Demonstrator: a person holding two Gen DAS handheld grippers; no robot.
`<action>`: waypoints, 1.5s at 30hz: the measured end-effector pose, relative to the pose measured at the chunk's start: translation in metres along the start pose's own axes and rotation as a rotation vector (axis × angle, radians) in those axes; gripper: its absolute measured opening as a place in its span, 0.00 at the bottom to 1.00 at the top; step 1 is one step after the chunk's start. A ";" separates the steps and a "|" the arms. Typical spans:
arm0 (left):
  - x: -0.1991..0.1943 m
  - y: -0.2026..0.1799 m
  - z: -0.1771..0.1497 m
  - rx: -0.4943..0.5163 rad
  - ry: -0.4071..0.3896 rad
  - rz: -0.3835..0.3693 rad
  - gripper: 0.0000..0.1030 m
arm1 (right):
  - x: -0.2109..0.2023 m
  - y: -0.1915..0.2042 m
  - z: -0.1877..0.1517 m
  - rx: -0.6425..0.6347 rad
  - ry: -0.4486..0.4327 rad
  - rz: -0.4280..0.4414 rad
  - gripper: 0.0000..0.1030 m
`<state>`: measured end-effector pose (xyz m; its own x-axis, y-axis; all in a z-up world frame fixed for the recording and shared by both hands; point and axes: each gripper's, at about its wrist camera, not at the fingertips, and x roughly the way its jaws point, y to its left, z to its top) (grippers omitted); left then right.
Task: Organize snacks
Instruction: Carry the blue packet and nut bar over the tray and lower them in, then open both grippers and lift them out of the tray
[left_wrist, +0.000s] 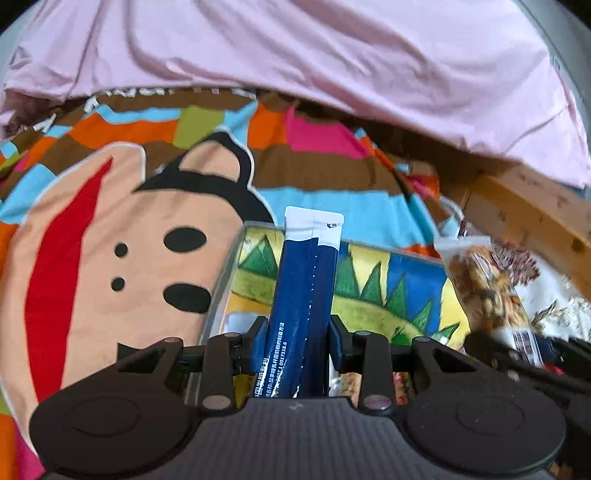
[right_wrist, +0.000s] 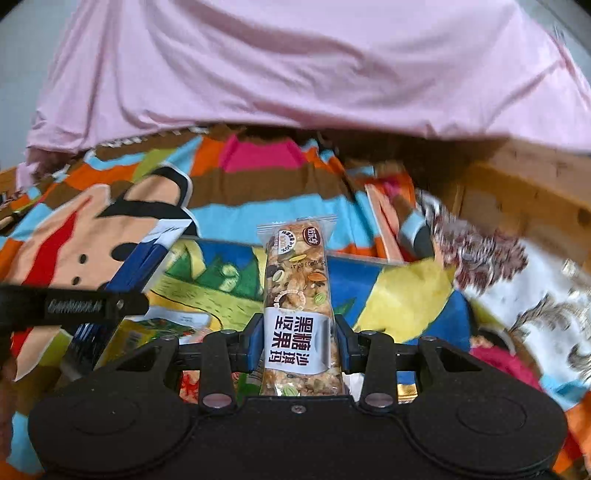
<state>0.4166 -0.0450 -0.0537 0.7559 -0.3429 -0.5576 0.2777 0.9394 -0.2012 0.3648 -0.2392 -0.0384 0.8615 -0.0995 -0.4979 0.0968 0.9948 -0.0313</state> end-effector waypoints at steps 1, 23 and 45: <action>0.003 0.000 -0.002 0.007 0.012 0.001 0.36 | 0.008 -0.002 0.000 0.016 0.021 -0.004 0.39; 0.025 -0.015 -0.010 0.143 0.110 0.007 0.46 | 0.029 -0.004 -0.010 0.046 0.104 -0.007 0.42; -0.039 -0.021 0.017 0.077 -0.055 0.012 0.91 | -0.041 -0.028 0.016 0.104 -0.054 -0.027 0.84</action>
<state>0.3911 -0.0514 -0.0137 0.7905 -0.3333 -0.5138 0.3114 0.9411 -0.1315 0.3351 -0.2635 -0.0035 0.8832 -0.1303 -0.4505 0.1695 0.9844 0.0475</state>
